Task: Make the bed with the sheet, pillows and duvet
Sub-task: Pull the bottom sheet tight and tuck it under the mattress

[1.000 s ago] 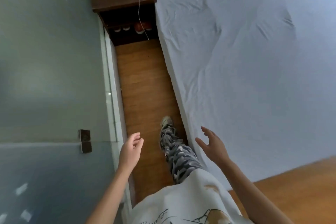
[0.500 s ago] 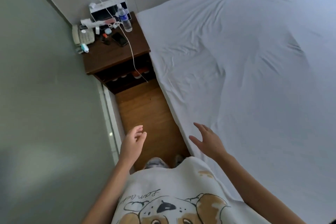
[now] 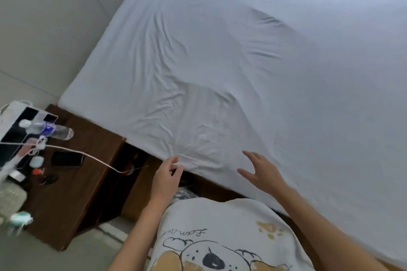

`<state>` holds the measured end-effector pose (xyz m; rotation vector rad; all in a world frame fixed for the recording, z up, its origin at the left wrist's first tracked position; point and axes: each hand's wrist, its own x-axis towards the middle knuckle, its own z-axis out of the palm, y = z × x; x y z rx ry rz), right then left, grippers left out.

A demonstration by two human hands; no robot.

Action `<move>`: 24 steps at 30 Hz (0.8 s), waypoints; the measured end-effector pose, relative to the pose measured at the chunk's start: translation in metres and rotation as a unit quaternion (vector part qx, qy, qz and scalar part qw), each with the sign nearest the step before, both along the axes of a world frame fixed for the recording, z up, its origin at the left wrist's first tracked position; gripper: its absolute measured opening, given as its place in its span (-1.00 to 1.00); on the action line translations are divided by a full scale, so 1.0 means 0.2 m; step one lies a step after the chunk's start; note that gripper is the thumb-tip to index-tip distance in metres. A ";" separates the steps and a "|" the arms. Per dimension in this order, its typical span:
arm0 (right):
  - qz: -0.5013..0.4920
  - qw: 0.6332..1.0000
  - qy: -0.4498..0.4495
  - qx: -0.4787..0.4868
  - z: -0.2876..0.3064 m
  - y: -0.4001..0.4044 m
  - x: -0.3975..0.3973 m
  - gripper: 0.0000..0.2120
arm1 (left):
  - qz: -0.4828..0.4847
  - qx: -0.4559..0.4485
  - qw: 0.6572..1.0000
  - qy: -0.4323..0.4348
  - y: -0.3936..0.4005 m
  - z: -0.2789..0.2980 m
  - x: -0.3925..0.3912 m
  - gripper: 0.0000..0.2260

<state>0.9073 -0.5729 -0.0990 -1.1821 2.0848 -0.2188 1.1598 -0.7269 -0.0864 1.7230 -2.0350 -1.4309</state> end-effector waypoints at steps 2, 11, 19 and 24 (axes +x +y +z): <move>-0.072 0.997 -0.015 0.005 -0.03 -0.15 0.11 -0.37 | -0.094 -0.002 0.995 -0.022 -0.33 -0.03 0.02 -0.70; -0.261 0.965 -0.004 -0.019 -0.08 -0.68 0.38 -0.41 | -0.332 -0.034 0.941 -0.062 -1.24 -0.17 -0.18 -0.67; -0.257 0.965 0.034 -0.030 -0.80 -1.04 0.14 -0.45 | -0.425 -0.089 0.896 -0.092 -1.45 -0.86 -0.60 -0.64; -0.195 0.969 0.134 -0.066 -1.33 -1.24 -0.12 -0.42 | -0.493 -0.200 0.841 -0.098 -1.55 -1.41 -0.85 -0.55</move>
